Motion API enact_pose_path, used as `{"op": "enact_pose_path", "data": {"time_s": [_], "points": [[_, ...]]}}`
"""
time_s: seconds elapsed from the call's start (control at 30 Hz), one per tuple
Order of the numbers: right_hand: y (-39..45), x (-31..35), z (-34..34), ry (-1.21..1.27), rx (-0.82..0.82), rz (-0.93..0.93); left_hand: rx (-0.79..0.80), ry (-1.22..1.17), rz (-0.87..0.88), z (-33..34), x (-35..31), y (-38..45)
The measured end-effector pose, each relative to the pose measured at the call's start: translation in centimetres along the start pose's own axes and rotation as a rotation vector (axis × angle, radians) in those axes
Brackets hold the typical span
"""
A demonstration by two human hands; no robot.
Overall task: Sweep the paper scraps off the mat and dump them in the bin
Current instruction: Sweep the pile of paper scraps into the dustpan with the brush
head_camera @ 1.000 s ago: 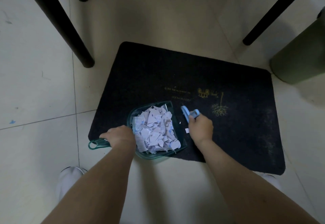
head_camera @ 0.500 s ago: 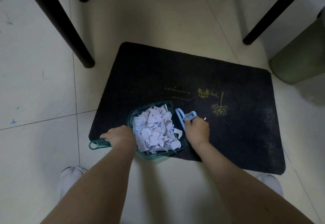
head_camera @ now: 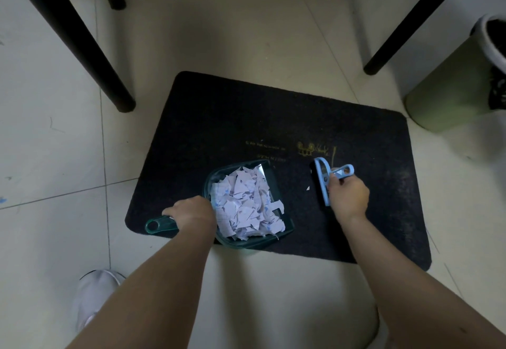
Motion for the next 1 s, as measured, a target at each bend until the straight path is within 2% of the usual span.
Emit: {"op": "enact_pose_path", "data": {"time_s": [0.17, 0.3, 0.37, 0.5, 0.63, 0.8, 0.9, 1.0], "points": [[0.8, -1.8, 0.3, -0.053, 0.024, 0.049, -0.005, 0.035, 0.046, -0.4, -2.9, -0.7], [-0.3, -1.1, 3.0, -0.073, 0.144, 0.029, -0.005, 0.057, 0.046, -0.6, -4.0, -0.9], [-0.8, -0.9, 4.1, -0.002, 0.195, 0.016, -0.007, 0.058, 0.038, -0.7, -4.1, -1.0], [-0.1, -1.6, 2.1, 0.167, 0.092, 0.028, -0.008, 0.069, 0.036, -0.7, -4.0, -1.1], [1.1, -2.2, -0.3, 0.005, 0.008, 0.053, -0.010, 0.071, 0.036, -0.9, -4.1, -1.3], [-0.2, -1.6, 2.7, -0.084, 0.132, 0.055, -0.006, 0.065, 0.031, -0.9, -4.1, -1.6], [-1.1, -0.7, 4.7, 0.015, 0.239, 0.006, 0.001, 0.063, 0.031, -0.8, -4.1, -1.7], [-0.7, -1.1, 3.1, 0.246, 0.176, 0.054, 0.003, 0.067, 0.030, -0.7, -4.1, -1.6]]}}
Point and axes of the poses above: each hand's wrist, its own y-axis towards the middle knuckle, its own z-axis out of the palm, x = y × z, the point moved 9 cm from there along y, towards the middle knuckle, and after that the axes turned 8 degrees about -z, right-handed, at the moved point
